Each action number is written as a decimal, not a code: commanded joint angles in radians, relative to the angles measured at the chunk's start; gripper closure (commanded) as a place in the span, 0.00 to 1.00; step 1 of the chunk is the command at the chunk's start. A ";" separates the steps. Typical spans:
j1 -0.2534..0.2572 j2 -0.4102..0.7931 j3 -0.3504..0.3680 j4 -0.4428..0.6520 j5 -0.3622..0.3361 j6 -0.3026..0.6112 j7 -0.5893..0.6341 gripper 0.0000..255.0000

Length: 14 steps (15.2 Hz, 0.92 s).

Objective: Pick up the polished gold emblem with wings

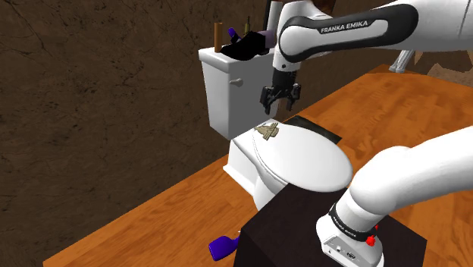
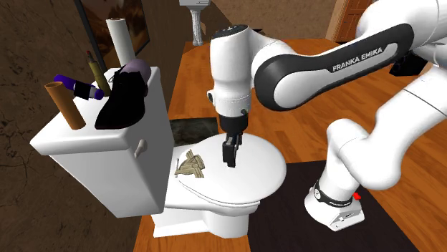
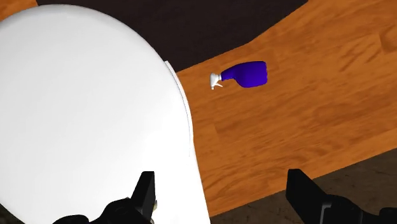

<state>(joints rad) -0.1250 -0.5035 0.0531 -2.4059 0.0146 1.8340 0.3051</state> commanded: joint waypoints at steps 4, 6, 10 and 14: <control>-0.050 0.160 -0.008 0.013 -0.020 0.139 0.088 0.00; -0.067 0.227 -0.012 0.026 -0.028 0.190 0.125 0.00; -0.100 0.362 -0.027 0.062 -0.045 0.281 0.196 0.00; -0.128 0.498 -0.048 0.112 -0.060 0.359 0.264 0.00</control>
<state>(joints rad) -0.2464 -0.0408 0.0097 -2.3028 -0.0420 2.1687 0.5496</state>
